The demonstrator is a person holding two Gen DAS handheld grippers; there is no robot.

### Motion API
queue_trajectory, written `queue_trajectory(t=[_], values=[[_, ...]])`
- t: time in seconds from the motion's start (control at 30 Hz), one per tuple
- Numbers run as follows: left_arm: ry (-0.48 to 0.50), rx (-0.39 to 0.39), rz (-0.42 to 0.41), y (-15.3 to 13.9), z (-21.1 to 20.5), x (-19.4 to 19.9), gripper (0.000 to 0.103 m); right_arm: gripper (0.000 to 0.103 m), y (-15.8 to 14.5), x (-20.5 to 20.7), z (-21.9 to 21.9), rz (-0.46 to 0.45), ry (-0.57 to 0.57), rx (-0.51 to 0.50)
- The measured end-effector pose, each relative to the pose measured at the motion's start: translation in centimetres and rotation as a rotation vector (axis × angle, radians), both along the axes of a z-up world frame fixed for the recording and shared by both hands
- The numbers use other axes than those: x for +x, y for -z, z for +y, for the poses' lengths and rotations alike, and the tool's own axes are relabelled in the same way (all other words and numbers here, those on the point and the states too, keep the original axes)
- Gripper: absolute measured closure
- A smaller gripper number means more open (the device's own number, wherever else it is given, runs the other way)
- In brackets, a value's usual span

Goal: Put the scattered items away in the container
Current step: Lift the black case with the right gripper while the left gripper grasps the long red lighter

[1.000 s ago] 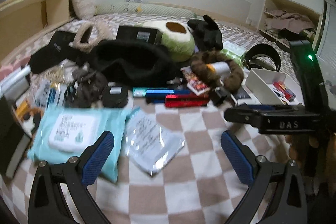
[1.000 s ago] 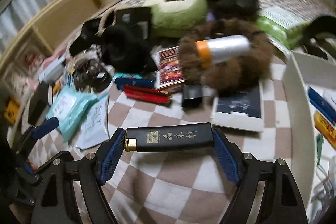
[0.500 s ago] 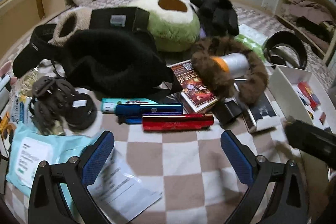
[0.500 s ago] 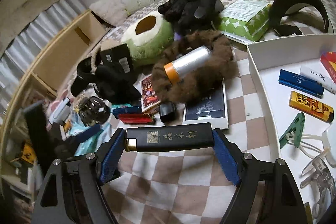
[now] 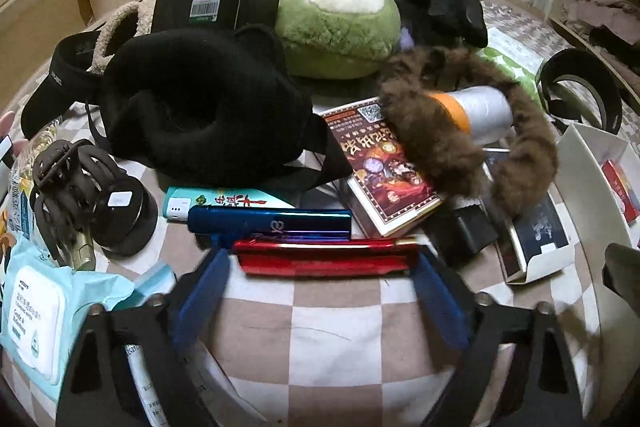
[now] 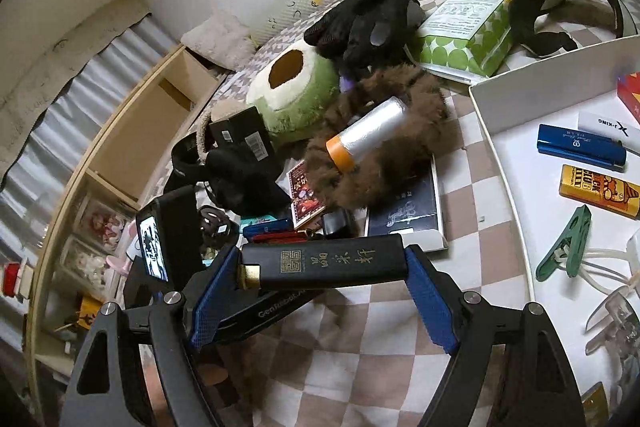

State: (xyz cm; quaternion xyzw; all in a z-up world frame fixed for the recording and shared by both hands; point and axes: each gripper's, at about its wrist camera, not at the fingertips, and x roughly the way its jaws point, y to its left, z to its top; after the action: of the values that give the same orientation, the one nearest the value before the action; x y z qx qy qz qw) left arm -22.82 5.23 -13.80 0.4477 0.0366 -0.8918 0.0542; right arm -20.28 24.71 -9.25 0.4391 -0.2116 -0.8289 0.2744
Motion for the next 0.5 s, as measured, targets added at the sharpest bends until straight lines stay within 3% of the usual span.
queue_trajectory(t=[0.5], values=[[0.042, 0.112, 0.036, -1.1, -1.5, 4.3, 0.02, 0.021, 0.1, 0.4, -0.2, -0.003, 0.002, 0.021]])
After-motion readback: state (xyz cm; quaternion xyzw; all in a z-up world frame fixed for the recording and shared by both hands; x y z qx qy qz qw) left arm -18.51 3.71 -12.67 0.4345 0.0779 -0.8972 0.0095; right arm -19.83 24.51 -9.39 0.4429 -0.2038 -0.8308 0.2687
